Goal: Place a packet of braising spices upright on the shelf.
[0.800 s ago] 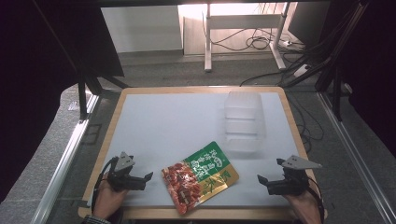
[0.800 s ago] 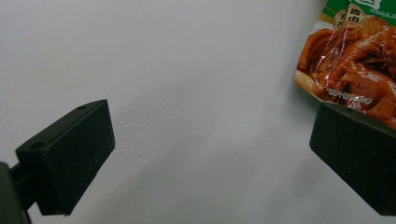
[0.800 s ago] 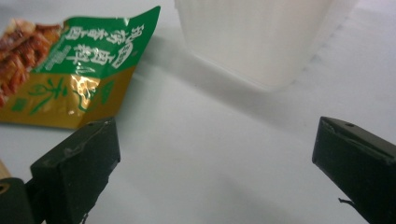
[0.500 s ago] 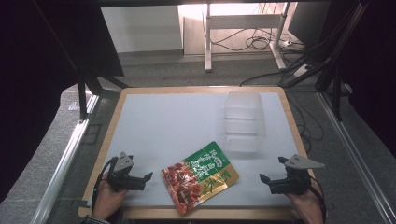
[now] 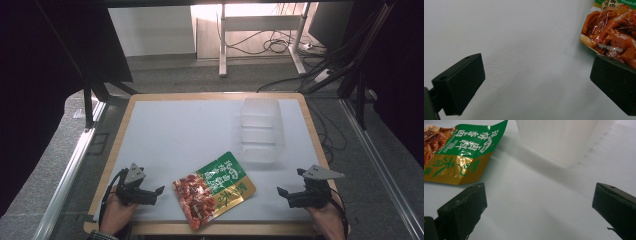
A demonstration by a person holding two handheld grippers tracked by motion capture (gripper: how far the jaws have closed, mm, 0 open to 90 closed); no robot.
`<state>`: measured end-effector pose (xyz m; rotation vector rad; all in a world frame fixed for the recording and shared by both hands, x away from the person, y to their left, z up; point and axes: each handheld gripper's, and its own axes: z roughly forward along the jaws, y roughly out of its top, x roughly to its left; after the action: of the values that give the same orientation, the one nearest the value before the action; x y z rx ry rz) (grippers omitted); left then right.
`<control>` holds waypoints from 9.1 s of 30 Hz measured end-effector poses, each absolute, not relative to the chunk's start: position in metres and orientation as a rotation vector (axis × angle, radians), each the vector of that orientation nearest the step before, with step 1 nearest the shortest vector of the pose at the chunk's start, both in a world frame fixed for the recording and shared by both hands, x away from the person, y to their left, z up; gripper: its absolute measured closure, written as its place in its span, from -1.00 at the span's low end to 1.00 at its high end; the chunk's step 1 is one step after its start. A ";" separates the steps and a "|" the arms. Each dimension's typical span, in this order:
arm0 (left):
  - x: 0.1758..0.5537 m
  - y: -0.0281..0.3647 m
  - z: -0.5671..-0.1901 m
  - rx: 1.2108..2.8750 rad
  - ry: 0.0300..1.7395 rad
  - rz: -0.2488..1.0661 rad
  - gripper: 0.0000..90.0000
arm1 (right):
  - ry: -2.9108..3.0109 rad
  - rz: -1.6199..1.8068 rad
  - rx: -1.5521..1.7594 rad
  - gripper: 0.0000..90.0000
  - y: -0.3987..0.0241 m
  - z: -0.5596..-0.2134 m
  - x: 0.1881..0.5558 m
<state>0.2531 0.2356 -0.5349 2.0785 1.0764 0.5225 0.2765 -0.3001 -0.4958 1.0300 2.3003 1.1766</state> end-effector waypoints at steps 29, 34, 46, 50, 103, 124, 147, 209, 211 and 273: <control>0.253 0.234 -0.536 2.095 1.068 0.519 -1.00 | 2.343 1.221 1.002 -1.00 -0.279 -0.499 0.283; 0.254 0.234 -0.536 2.096 1.070 0.518 -1.00 | 2.358 1.216 1.017 -1.00 -0.274 -0.501 0.287; 0.254 0.234 -0.537 2.096 1.071 0.518 -1.00 | 2.363 1.257 0.963 -0.97 -0.260 -0.501 0.292; 0.254 0.234 -0.537 2.098 1.071 0.518 -1.00 | 2.385 1.253 0.969 -0.95 -0.256 -0.503 0.294; 0.254 0.231 -0.537 2.121 1.066 0.527 -1.00 | 2.652 1.138 0.947 -0.23 -0.181 -0.516 0.319; 0.254 0.231 -0.538 2.120 1.068 0.524 -1.00 | 2.704 1.098 0.841 0.50 -0.160 -0.516 0.333; 0.253 0.231 -0.537 2.122 1.063 0.530 -1.00 | 2.760 1.120 0.830 0.98 -0.150 -0.507 0.337; 0.253 0.230 -0.537 2.116 1.059 0.536 -1.00 | 2.716 1.253 0.538 0.99 -0.112 -0.357 0.339; 0.253 0.230 -0.537 2.116 1.058 0.536 -1.00 | 2.704 1.242 0.528 0.99 -0.110 -0.350 0.340; 0.253 0.230 -0.538 2.119 1.057 0.520 -1.00 | 2.409 1.171 0.630 0.99 -0.115 -0.288 0.492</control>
<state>0.2533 0.2304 -0.5377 2.1186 1.0570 0.5201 0.4923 -0.1155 -0.2877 0.6305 2.4094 1.1712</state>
